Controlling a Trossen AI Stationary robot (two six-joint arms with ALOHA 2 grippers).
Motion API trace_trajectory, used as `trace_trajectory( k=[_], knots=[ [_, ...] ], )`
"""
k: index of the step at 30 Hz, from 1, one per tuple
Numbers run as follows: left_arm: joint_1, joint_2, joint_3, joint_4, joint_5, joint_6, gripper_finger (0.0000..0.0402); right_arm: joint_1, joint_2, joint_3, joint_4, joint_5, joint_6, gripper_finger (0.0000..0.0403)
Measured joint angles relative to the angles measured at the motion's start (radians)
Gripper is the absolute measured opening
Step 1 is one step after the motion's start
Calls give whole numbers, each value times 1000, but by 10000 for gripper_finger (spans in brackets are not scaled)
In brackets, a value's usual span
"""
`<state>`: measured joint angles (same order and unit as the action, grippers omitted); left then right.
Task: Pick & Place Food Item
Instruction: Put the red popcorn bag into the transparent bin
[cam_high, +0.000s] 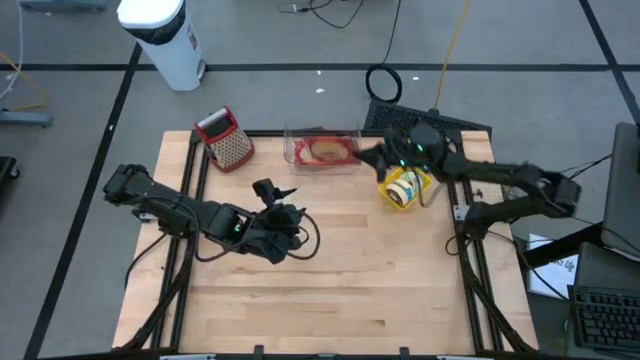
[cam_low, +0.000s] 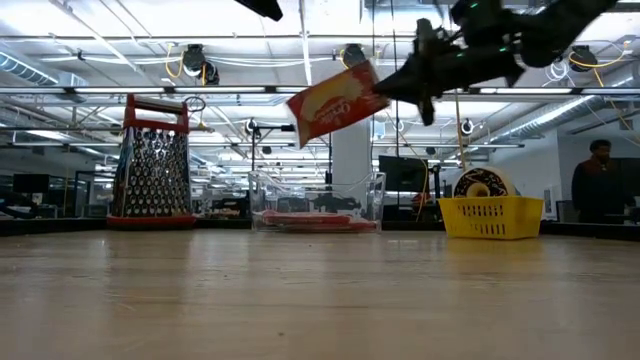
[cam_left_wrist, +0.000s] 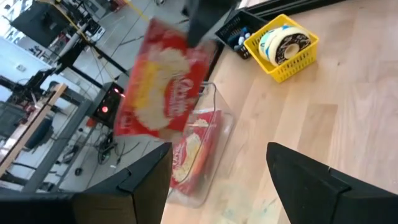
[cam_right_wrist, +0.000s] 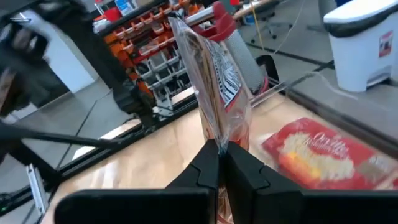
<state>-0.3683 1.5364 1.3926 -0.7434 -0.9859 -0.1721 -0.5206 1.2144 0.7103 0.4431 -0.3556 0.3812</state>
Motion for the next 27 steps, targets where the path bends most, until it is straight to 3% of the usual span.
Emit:
trace_trajectory(
  k=[7, 13, 18, 27],
  knots=[
    [21, 0, 0, -12, 1, -21, 257, -125, 333, 223, -1, -186, 52, 3],
    [35, 0, 0, -17, 55, -33, 257, -135, 530, 333, 6, -195, 35, 4],
    [34, 0, 0, -20, 90, -33, 257, -135, 585, 342, 71, -194, 46, 4],
    [35, 0, -1, -25, 88, -21, 257, -124, 574, 311, 65, -138, 34, 4]
  ],
)
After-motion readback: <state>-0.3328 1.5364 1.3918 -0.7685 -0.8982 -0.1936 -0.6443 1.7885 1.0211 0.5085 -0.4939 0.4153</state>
